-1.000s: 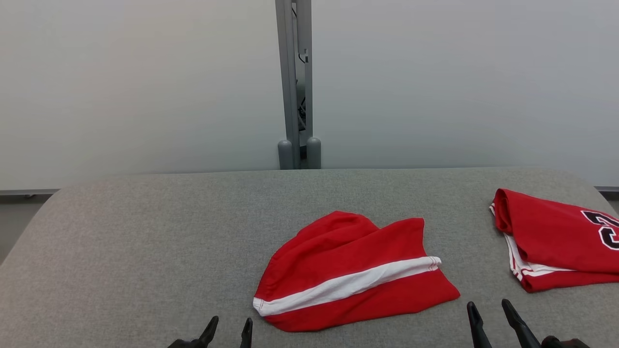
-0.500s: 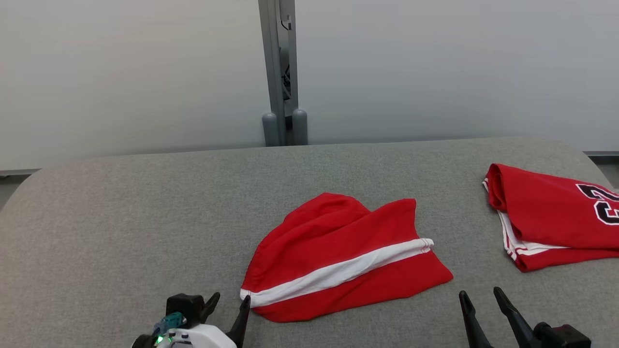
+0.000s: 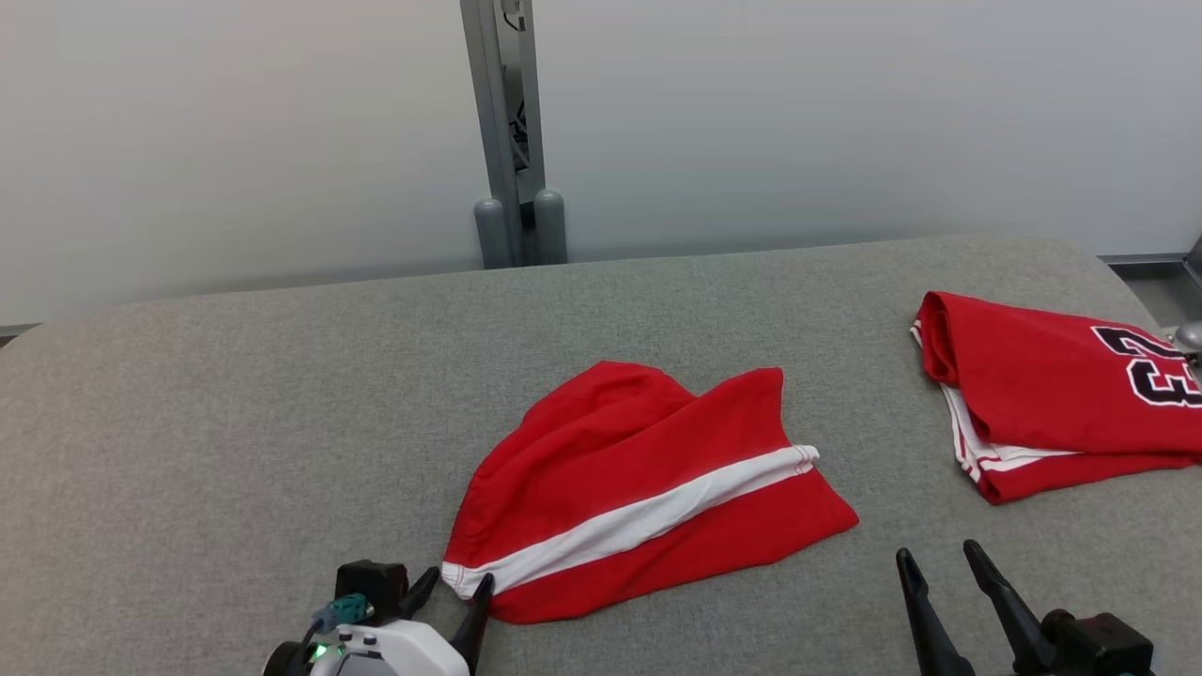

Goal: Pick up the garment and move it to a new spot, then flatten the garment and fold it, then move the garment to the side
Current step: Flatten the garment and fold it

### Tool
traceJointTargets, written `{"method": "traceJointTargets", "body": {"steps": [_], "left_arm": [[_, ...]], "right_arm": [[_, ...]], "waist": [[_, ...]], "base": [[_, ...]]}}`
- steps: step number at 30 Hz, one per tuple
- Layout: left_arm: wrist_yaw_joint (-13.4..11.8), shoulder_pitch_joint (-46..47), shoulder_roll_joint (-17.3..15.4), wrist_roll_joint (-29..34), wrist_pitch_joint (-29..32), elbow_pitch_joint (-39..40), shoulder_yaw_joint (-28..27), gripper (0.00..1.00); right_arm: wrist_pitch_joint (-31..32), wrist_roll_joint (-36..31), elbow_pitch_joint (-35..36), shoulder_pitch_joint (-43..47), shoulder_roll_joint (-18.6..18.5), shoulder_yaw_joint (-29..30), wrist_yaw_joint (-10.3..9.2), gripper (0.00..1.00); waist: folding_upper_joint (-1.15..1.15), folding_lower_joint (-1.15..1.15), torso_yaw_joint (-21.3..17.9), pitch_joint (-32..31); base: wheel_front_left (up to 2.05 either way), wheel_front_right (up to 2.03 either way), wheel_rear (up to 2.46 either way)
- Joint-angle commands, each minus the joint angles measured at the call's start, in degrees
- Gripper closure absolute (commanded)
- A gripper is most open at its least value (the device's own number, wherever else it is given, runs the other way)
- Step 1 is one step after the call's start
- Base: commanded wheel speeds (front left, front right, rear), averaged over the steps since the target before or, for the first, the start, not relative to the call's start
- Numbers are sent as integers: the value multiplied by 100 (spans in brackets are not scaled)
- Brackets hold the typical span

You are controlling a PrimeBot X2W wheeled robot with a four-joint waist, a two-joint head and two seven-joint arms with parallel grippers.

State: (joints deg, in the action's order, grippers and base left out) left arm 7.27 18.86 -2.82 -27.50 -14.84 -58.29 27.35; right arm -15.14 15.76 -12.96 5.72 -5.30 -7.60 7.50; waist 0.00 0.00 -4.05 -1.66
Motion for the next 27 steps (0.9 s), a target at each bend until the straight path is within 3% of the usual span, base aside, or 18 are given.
{"method": "traceJointTargets", "body": {"steps": [1,3,4,6,7,8,14,24,27], "left_arm": [[16,106,-20,-58,-29,-33,59,8],[20,135,-26,-142,-28,-73,152,31],[15,157,-25,-179,-31,-82,202,54],[18,179,-22,-243,-34,-90,288,73],[19,185,-22,-262,-37,-93,331,90],[19,185,-24,-282,-38,-92,372,100],[-28,157,-24,-237,-39,118,401,100],[-125,12,-157,40,-39,571,186,100],[-124,61,-185,75,-40,599,155,100]], "right_arm": [[3,33,-7,-65,-48,10,-2,0],[3,37,-9,-65,-60,8,-2,0],[3,37,-12,-65,-65,5,-2,0],[3,30,-20,-65,-80,-2,-2,0],[3,25,-25,-69,-87,-13,-2,0],[3,17,-34,-80,-94,-25,-2,0],[3,134,-440,-355,-128,-198,-2,0],[3,1198,-2533,-1924,-81,-645,-2,0],[3,1427,-2839,-2242,-76,-753,-2,0]], "waist": [[0,0,-14,10],[0,0,-25,17],[0,0,-28,18],[0,0,-29,16],[0,0,-25,15],[0,0,-18,14],[0,0,50,34],[0,0,333,253],[0,0,401,331]], "base": [[0,0,0],[0,0,0],[0,0,0],[0,0,0],[0,0,0],[0,0,0],[0,0,0],[0,0,0],[0,0,0]]}}
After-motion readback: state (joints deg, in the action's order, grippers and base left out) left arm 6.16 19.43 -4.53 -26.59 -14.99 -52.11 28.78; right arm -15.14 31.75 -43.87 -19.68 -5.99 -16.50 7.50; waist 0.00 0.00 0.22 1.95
